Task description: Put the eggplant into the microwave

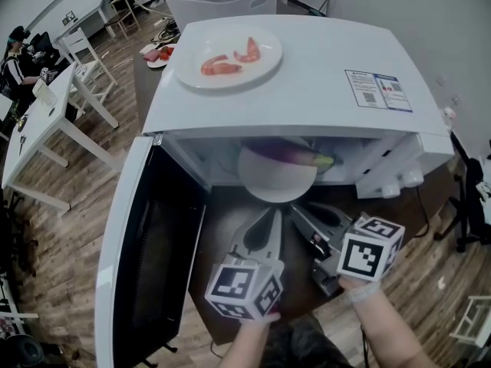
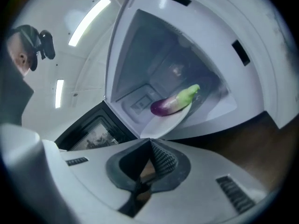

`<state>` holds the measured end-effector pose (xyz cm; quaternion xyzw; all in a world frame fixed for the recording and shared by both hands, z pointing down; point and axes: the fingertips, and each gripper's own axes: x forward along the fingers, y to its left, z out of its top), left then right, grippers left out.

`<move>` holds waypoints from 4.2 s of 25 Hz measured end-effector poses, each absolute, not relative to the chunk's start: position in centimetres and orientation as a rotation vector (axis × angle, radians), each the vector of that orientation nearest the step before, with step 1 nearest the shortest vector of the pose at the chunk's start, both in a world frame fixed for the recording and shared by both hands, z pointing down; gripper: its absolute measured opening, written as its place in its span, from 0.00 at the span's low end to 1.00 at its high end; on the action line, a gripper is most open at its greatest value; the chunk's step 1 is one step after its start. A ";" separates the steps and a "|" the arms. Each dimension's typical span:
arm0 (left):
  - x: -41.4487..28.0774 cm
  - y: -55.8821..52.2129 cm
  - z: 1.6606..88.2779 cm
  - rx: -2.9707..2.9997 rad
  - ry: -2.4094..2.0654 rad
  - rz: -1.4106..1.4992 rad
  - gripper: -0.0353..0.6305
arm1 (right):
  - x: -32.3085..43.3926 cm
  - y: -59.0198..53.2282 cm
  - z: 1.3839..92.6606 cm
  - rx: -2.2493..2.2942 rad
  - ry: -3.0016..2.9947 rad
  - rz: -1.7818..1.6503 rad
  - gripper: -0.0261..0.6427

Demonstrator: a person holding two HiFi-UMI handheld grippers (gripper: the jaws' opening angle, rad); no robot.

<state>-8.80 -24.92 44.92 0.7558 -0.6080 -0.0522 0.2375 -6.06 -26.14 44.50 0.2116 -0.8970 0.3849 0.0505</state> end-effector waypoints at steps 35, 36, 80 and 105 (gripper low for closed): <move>-12.3 -28.1 44.1 2.043 -1.679 -0.158 0.05 | -7.7 -28.3 45.1 0.757 -2.695 1.005 0.05; -12.1 -28.2 44.0 2.048 -1.674 -0.155 0.05 | -7.8 -28.4 45.0 0.756 -2.697 1.003 0.05; -10.2 -31.8 43.8 2.074 -1.559 -0.149 0.05 | -6.5 -29.3 43.5 0.787 -2.804 0.985 0.04; -9.8 -27.1 42.4 2.134 -1.626 -0.153 0.05 | -6.6 -25.6 42.2 0.787 -2.873 0.660 0.04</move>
